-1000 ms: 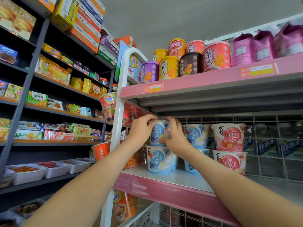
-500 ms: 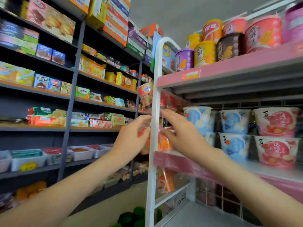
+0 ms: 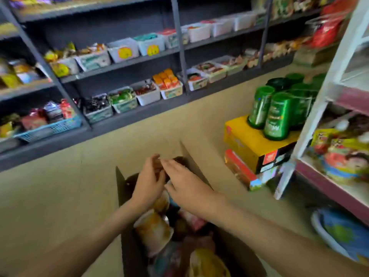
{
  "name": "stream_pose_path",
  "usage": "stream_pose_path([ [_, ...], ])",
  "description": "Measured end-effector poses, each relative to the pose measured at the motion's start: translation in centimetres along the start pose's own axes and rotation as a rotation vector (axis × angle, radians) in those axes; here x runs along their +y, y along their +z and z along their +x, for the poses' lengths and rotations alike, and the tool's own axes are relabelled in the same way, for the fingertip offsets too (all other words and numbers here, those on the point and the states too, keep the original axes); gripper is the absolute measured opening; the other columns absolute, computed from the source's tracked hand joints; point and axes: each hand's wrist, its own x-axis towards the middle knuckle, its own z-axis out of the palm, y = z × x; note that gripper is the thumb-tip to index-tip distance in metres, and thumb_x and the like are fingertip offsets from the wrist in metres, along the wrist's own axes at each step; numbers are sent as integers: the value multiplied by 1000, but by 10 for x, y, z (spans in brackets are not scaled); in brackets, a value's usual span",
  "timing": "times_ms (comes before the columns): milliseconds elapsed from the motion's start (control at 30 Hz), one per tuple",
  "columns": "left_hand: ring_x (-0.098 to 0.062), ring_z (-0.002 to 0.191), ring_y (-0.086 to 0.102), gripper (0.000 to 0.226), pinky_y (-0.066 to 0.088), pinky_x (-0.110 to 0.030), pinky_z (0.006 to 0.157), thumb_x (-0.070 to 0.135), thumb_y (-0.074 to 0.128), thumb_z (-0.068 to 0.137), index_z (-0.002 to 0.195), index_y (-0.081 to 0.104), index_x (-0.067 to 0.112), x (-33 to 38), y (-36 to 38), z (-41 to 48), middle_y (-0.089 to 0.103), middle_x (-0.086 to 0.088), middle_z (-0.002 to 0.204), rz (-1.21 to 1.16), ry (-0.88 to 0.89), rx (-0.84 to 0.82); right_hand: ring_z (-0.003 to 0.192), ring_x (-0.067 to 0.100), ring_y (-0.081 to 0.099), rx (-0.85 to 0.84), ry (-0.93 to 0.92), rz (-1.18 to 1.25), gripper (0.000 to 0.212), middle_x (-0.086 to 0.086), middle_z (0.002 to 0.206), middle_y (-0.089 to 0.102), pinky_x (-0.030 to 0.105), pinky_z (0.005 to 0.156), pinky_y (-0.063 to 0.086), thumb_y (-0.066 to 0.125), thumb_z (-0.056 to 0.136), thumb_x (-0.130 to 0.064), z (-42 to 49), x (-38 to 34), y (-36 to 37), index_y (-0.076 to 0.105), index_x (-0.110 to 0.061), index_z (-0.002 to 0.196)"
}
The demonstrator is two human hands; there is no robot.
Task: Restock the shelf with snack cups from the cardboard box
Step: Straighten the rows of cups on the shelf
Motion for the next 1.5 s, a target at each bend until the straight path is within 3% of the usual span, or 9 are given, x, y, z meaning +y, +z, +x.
stream_pose_path([
  [167,-15,143,17,91,19,-34,116,39,65,84,150,5,24,-78,-3,-9,18,1,156,335,-58,-458,146,20,-8,-165,161,-152,78,4,159,-8,34,118,7,49,96,-10,14,42,72,-7,-10,150],
  [333,-21,142,-22,108,-9,-54,114,58,62,78,148,-16,30,-118,-6,-21,-22,2,156,839,242,-1037,145,25,-12,-289,154,-430,80,14,158,-12,34,119,-3,45,97,-28,9,81,90,-11,-2,148],
  [633,-32,135,28,83,22,-46,113,39,70,78,145,26,18,-101,4,-22,31,-14,145,1103,731,-1022,145,24,-13,-404,141,-338,84,13,157,-13,33,119,-3,51,95,-24,9,83,92,-10,-2,148],
  [733,-29,128,36,89,41,-37,103,45,69,76,145,23,11,-84,-4,-13,30,-13,140,1038,649,-864,146,22,-5,-370,242,-66,97,10,159,-6,34,119,5,59,89,-41,15,83,87,-8,-5,149],
  [833,-25,115,45,97,42,-30,95,51,74,68,142,29,7,-64,-23,-2,36,-11,126,788,518,-555,135,21,36,-256,396,458,113,2,151,32,40,110,34,62,66,-75,22,75,70,9,-23,151],
  [1000,-30,83,52,92,52,-37,71,41,85,52,124,49,-3,-21,-29,16,45,-14,96,507,551,-118,108,20,59,86,396,1082,40,-3,118,62,44,90,50,63,83,-50,35,45,24,52,-36,119],
  [1100,-23,84,49,80,43,-28,73,51,76,61,121,53,3,9,-33,25,42,-8,93,376,516,-9,90,19,65,236,335,1180,28,2,104,68,39,78,53,61,89,-34,32,37,-9,60,-23,114],
  [1333,-1,98,53,18,41,-18,88,33,53,94,105,66,27,91,-58,59,58,3,108,-295,192,-67,93,26,64,277,173,1411,34,10,107,67,57,89,47,54,89,-29,-4,42,-73,58,-13,119],
  [1500,-20,108,61,31,50,-39,95,29,56,91,121,57,34,162,-73,93,61,1,121,-547,15,-643,86,23,66,343,-56,1253,49,11,103,67,37,70,56,67,79,-31,-41,38,-136,60,-8,121],
])
